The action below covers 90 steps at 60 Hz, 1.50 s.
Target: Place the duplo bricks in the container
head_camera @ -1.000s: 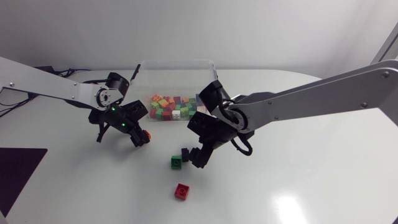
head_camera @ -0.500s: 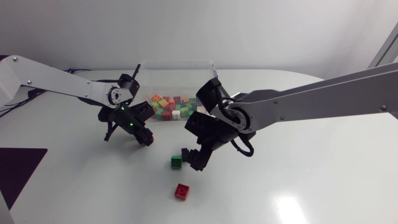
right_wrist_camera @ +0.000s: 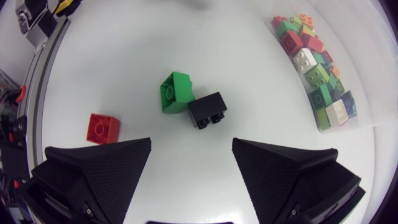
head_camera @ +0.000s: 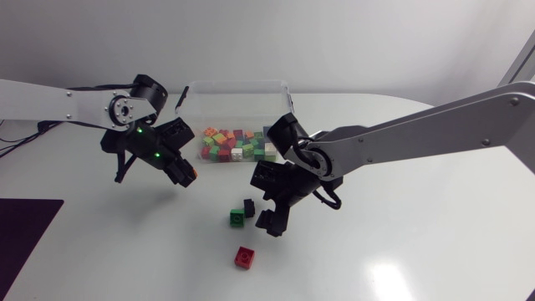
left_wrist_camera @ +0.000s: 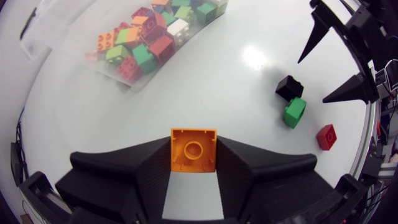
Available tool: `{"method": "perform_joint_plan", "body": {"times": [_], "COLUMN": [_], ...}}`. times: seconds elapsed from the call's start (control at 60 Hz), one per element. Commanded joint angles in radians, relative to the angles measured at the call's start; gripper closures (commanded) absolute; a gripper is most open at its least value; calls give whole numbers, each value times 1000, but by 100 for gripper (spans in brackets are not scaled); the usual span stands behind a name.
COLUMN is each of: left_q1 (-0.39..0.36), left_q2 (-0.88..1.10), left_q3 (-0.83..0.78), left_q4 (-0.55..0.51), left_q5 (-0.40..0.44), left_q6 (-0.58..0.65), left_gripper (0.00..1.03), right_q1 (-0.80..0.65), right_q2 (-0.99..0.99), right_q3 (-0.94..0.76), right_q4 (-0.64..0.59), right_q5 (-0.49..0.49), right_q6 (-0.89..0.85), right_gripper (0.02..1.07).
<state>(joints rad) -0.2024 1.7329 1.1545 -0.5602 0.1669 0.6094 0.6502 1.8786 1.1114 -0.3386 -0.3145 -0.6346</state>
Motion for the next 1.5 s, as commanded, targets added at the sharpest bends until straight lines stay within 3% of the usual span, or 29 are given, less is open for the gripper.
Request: {"method": "perform_joint_plan", "body": {"times": [0.0, 0.517, 0.617, 0.85, 1.083, 1.483], "left_q1": [-3, -35, -40, -58, -75, -58], "left_q2": [-76, -243, -245, -202, -130, 119], "left_q3": [-42, 59, 102, 215, 320, 498], "left_q4": [-12, -52, -63, -64, -18, 100], "left_q5": [5, 37, 39, 43, 46, 46], "left_q6": [13, 13, 9, -28, -80, -146], "left_gripper": [71, 71, 71, 71, 71, 69], "right_q1": [-15, -32, -34, -38, -69, -139], "right_q2": [44, 235, 266, 295, 225, -61], "right_q3": [8, 266, 294, 294, 238, 139], "right_q4": [-20, -119, -145, -160, -188, -270], "right_q5": [-34, -104, -124, -167, -179, -205], "right_q6": [-116, -270, -290, -309, -312, -289], "right_gripper": [12, 12, 22, 81, 82, 83]}}
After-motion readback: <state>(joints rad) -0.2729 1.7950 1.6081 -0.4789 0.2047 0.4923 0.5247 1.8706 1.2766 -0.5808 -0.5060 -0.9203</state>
